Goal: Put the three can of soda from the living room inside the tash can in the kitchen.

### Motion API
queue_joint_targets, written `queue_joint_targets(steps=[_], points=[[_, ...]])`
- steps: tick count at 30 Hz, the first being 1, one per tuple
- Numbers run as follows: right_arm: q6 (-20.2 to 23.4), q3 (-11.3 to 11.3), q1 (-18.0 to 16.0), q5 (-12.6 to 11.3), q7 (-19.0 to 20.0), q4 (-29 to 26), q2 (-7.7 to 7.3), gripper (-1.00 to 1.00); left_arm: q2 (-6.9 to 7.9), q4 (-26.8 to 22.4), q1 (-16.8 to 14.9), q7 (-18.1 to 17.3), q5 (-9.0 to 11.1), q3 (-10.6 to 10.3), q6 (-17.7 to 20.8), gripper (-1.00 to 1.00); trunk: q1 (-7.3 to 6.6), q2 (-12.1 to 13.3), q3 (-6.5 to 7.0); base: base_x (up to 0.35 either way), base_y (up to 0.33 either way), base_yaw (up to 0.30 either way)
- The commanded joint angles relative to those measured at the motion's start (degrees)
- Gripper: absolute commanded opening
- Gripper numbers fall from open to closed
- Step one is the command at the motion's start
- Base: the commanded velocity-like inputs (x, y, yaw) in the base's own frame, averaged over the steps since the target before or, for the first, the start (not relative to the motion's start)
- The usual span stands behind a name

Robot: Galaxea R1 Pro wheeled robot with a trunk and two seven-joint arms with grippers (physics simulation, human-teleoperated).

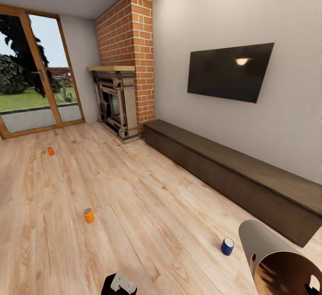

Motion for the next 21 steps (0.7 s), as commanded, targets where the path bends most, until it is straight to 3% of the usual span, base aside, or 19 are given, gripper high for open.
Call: queue_joint_targets(steps=[1, 21], points=[[0.0, -0.3, 0.0, -0.5, 0.4, -0.1, 0.0, -1.0, 0.0, 0.0, 0.0, 0.1, 0.0, -0.4, 0.0, 1.0, 0.0, 0.0, 0.06, 0.287, 0.197, -0.229], [0.1, 0.4, 0.0, 0.1, 0.9, -0.1, 0.16, -1.0, 0.0, 0.0, 0.0, 0.1, 0.0, -1.0, 0.0, 1.0, 0.0, 0.0, 1.08, 0.311, 0.149, -0.228]])
